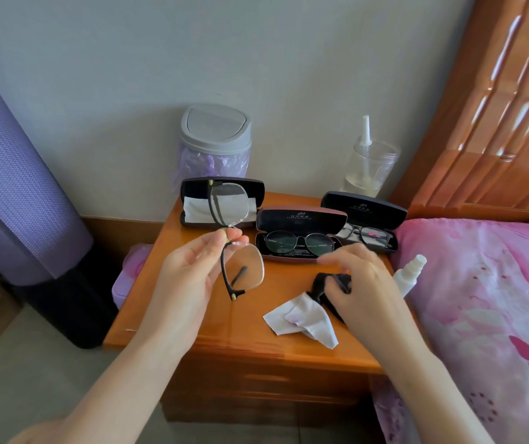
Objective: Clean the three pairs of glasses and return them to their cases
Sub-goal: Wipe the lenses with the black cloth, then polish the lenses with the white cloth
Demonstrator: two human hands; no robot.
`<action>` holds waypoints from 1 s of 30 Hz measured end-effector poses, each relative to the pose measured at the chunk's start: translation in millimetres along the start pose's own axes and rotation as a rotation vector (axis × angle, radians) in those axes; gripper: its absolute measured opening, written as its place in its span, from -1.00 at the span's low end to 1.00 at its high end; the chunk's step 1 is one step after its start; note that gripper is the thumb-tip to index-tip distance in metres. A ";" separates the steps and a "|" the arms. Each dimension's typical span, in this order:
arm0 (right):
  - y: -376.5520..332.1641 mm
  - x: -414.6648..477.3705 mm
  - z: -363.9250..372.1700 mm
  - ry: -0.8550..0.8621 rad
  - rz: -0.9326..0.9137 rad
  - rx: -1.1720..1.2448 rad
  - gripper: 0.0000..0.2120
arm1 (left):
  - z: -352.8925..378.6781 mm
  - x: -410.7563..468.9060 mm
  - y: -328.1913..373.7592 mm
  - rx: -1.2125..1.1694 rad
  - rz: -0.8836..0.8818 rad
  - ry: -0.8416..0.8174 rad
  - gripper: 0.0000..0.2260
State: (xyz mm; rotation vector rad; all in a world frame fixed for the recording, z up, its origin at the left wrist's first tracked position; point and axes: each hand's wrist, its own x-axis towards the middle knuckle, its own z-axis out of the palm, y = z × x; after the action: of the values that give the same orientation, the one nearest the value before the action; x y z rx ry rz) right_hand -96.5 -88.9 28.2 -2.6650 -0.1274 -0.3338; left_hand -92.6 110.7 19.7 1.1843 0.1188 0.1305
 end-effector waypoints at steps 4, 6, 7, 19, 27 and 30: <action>-8.4 -9.1 12.4 -0.352 0.079 -0.104 -0.74 | -0.6 -0.9 0.0 0.003 -0.003 -0.019 -0.79; -10.3 -9.6 17.1 -0.418 0.114 -0.204 -0.69 | -0.8 -1.2 0.7 -0.011 -0.009 -0.026 -0.77; -10.9 -9.7 18.0 -0.423 0.120 -0.238 -0.71 | -0.7 -1.5 1.0 -0.010 -0.011 -0.029 -0.76; 5.3 3.4 12.6 -0.412 0.258 0.056 -0.87 | -2.3 -1.1 -1.1 0.035 -0.015 -0.026 -0.75; 3.3 1.0 18.4 -0.484 0.213 0.037 -0.86 | -0.7 -2.7 -2.3 0.055 -0.008 -0.032 -0.77; 10.3 -1.4 18.3 -0.315 0.191 0.075 -0.77 | -0.2 -2.3 -2.3 0.058 -0.007 -0.031 -0.80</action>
State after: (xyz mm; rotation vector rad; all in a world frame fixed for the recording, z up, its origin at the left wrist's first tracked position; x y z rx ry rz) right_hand -92.5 -90.0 7.6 -2.6095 0.0175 0.1500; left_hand -94.8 109.6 17.5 1.2433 0.0999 0.1027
